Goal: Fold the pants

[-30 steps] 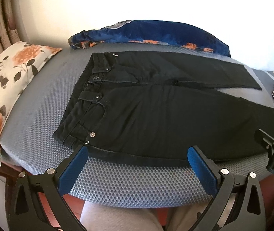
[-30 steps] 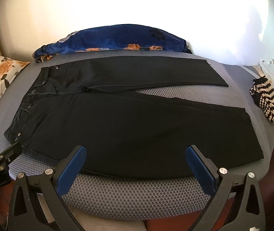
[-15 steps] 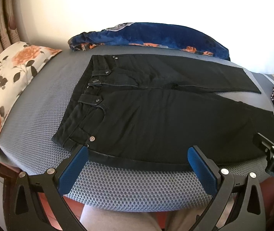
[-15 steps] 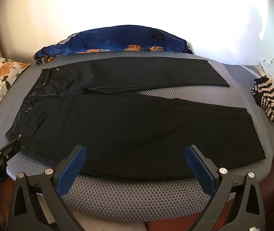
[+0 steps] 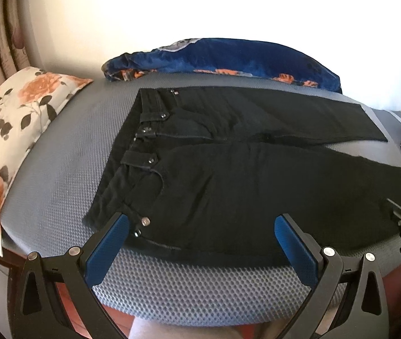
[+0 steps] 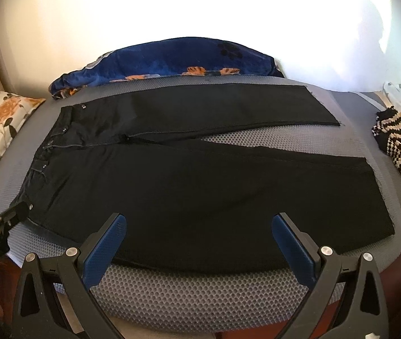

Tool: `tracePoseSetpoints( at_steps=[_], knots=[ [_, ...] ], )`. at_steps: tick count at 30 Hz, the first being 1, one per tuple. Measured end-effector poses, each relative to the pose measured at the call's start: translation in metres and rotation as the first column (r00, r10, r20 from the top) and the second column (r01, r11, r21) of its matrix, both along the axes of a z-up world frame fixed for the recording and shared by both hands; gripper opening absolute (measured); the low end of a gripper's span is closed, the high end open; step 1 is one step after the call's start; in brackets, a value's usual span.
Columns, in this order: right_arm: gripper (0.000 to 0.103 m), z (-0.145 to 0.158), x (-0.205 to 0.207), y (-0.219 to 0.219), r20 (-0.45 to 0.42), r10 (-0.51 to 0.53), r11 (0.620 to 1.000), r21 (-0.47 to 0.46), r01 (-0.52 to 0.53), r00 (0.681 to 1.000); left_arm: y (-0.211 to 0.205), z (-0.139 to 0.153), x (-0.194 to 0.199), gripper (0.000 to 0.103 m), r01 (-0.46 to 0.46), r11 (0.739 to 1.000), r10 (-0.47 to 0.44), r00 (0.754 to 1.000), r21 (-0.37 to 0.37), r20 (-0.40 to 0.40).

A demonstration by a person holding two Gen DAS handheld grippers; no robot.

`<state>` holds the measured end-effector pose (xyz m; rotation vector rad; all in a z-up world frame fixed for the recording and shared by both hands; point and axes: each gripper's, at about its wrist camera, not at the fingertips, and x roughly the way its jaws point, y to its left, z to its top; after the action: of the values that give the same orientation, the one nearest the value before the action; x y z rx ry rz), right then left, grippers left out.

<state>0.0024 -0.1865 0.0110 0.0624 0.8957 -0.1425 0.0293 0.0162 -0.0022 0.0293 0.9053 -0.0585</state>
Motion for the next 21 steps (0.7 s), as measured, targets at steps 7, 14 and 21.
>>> tracePoseSetpoints(
  at_steps=[7, 14, 21],
  knots=[
    [0.102, 0.0, 0.014, 0.003, 0.005, 0.034, 0.999, -0.021, -0.034, 0.999, 0.024, 0.005, 0.031, 0.102, -0.019, 1.0, 0.019, 0.999, -0.02, 0.034],
    [0.102, 0.008, 0.042, -0.006, 0.027, 0.067, 0.998, -0.008, -0.067, 0.997, 0.075, 0.001, 0.099, 0.079, -0.055, 0.99, 0.056, 0.998, -0.13, 0.0],
    [0.102, 0.01, 0.086, -0.012, 0.01, 0.067, 0.998, -0.003, -0.067, 0.998, 0.133, -0.015, 0.195, 0.057, -0.06, 0.924, 0.022, 0.994, -0.377, -0.104]
  ],
)
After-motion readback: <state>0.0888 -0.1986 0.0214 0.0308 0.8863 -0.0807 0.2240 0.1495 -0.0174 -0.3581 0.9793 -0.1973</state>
